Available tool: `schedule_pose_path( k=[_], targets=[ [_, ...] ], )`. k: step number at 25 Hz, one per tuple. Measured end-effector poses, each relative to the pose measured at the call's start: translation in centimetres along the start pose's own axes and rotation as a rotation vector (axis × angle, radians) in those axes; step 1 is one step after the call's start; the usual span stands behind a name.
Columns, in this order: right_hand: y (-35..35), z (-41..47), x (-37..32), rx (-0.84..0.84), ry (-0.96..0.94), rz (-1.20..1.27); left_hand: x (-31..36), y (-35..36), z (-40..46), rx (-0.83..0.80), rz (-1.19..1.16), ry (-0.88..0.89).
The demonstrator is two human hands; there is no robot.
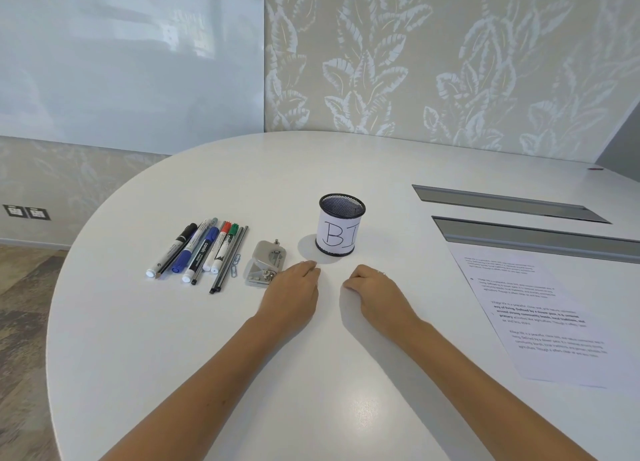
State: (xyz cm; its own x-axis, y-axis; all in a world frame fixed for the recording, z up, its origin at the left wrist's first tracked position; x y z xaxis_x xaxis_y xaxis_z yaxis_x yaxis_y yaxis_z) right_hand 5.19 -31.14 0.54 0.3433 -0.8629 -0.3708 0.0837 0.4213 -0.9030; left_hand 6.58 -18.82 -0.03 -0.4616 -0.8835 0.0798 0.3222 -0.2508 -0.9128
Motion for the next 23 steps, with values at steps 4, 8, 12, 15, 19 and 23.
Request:
schedule_pose_path(
  k=[4,8,12,15,19,23],
  targets=[
    [0.3,-1.7,-1.8,0.037,-0.038,0.063,0.0,0.1,-0.1,0.002,-0.015,0.007],
    [-2.0,-2.5,-0.2,0.21,0.12,0.464,0.0,0.0,-0.1,0.001,-0.016,0.009],
    [-2.6,-3.1,1.4,0.28,0.194,0.518,0.1,-0.1,-0.3,0.007,-0.017,0.03],
    [-1.6,-3.0,-0.7,0.145,0.015,0.317,0.0,0.0,-0.2,0.011,-0.021,0.026],
    [0.1,-3.6,-2.3,-0.003,-0.184,0.09,0.5,0.2,-0.8,-0.001,-0.035,0.034],
    [-0.3,-3.9,-2.7,-0.008,-0.239,-0.038,1.4,0.1,-1.3,0.004,-0.069,0.059]
  ],
)
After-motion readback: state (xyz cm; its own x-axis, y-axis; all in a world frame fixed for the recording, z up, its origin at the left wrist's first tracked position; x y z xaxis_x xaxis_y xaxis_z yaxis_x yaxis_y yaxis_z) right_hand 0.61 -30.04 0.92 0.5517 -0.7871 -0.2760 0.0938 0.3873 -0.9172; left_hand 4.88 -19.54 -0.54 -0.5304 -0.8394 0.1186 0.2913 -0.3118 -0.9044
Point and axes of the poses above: each hand's wrist, its own z-axis towards the middle knuckle, its own y-axis out of the palm, x = y × z, the point moved 9 cm from there along z, towards the middle knuckle, and after that the axes turned 10 degrees about z, right-handed, at the moved point
